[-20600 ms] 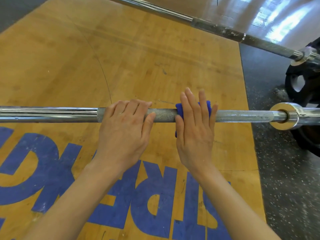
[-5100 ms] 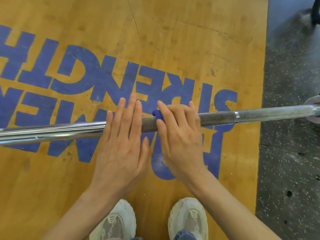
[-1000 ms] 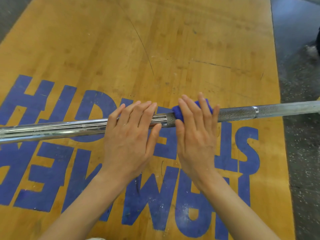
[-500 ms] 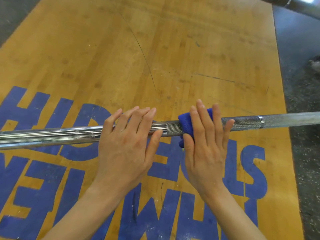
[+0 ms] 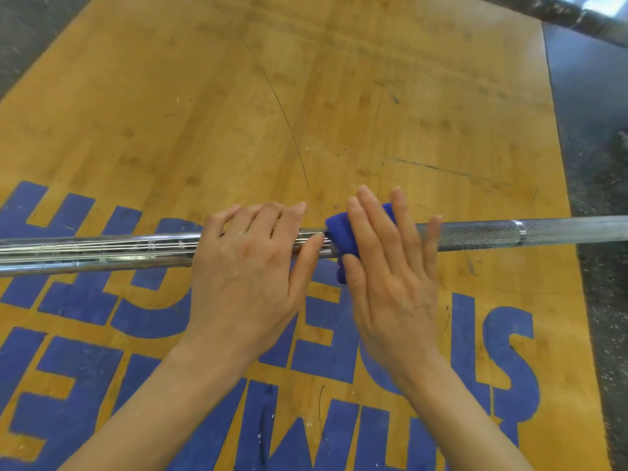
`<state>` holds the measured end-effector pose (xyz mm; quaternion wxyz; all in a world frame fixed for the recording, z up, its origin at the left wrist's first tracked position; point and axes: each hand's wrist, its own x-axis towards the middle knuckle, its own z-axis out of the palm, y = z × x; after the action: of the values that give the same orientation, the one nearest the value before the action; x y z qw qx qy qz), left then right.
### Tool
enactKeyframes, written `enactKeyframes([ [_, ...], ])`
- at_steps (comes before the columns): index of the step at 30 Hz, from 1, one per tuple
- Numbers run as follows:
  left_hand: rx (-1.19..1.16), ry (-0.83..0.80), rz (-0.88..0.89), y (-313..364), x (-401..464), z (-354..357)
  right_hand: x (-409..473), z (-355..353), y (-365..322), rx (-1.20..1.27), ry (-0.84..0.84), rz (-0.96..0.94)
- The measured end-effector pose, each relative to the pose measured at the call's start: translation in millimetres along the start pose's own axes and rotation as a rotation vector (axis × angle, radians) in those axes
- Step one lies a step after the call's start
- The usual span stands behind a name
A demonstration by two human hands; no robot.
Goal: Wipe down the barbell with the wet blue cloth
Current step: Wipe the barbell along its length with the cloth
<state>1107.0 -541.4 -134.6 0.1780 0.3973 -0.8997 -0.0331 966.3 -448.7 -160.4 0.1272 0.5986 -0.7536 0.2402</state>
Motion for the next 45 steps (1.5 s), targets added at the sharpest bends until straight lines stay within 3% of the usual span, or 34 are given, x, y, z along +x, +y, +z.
enactKeyframes([
  [4,0.016,-0.002,0.003,-4,10,3,10,6,-7,0.071,0.054,0.121],
  [8,0.001,0.008,0.008,-8,21,5,18,11,-3,0.026,0.025,0.017],
  [13,-0.032,0.072,0.078,-16,20,7,24,15,-6,0.134,0.084,0.198],
  [18,-0.023,0.082,0.044,-20,8,16,23,27,-3,0.027,0.059,0.008],
  [22,0.006,0.074,0.033,-21,16,18,33,32,-2,0.071,0.117,0.119],
  [27,0.006,0.08,0.021,-23,24,20,42,39,13,-0.009,0.096,-0.006],
  [31,-0.022,0.068,-0.005,-22,30,17,47,36,8,0.079,0.135,0.169],
  [35,-0.042,0.044,-0.015,-22,33,17,61,31,5,0.032,0.039,0.056],
  [40,-0.062,0.001,-0.016,-23,34,12,65,20,7,0.056,0.026,0.207],
  [45,-0.082,-0.023,-0.031,-19,28,8,72,2,23,-0.016,-0.11,0.014],
])
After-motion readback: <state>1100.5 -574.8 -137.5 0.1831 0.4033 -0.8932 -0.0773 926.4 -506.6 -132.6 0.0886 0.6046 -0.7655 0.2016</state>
